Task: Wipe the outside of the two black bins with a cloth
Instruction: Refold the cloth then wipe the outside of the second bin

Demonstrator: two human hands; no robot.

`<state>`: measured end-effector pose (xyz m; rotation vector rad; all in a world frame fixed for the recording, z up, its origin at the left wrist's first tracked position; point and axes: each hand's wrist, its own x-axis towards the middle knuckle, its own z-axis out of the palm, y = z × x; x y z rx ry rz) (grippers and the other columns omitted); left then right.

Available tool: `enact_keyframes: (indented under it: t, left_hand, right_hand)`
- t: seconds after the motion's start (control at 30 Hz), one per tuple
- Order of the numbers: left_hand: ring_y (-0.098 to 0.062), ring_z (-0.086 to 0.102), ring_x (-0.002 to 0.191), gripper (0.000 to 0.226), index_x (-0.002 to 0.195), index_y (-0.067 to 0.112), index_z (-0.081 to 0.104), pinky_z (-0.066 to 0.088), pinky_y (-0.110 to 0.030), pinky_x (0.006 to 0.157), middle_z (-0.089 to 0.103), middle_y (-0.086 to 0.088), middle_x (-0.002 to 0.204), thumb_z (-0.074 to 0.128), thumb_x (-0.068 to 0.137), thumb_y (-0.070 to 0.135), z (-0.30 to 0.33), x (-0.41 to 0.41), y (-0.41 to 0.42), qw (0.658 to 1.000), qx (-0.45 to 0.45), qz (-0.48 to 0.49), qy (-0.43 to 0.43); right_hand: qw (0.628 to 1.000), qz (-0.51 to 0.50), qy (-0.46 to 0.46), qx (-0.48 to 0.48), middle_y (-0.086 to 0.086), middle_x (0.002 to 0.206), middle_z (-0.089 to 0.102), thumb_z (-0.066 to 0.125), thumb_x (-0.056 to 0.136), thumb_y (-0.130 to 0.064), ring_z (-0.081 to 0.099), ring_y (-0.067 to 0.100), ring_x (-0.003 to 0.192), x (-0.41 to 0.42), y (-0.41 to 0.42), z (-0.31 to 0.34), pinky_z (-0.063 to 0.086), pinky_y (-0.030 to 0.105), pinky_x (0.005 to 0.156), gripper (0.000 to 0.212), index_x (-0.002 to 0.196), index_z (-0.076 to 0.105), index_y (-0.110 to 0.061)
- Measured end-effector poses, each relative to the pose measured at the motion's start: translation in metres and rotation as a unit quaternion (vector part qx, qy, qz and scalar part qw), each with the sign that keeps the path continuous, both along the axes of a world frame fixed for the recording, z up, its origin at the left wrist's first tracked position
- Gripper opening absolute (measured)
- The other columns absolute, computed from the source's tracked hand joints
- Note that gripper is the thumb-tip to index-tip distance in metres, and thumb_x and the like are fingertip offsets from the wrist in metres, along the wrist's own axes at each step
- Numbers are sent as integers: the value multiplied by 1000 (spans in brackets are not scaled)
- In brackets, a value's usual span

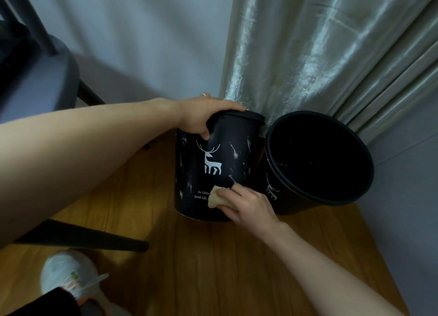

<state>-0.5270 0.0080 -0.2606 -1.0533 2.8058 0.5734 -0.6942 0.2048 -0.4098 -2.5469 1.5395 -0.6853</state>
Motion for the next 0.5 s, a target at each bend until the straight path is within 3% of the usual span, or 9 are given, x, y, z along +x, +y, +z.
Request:
enact_keyframes:
  t: [0.23,0.5]
  left_hand:
    - [-26,48,112,94,136,36,28,44,-44,93,52,-3,126,85,66,7,1,-2,-1,1000,15,17,-12]
    - [-31,47,125,115,151,44,2,40,-40,101,43,-7,145,83,73,21,0,0,-14,992,-43,-40,-109]
  right_hand:
    - [1000,4,13,-7,-3,95,59,59,92,-39,63,13,83,1,5,-3,59,31,58,30,118,57,-24]
    - [1000,14,10,-1,-3,92,60,52,93,-42,64,15,81,5,0,-3,58,34,54,29,118,53,-26]
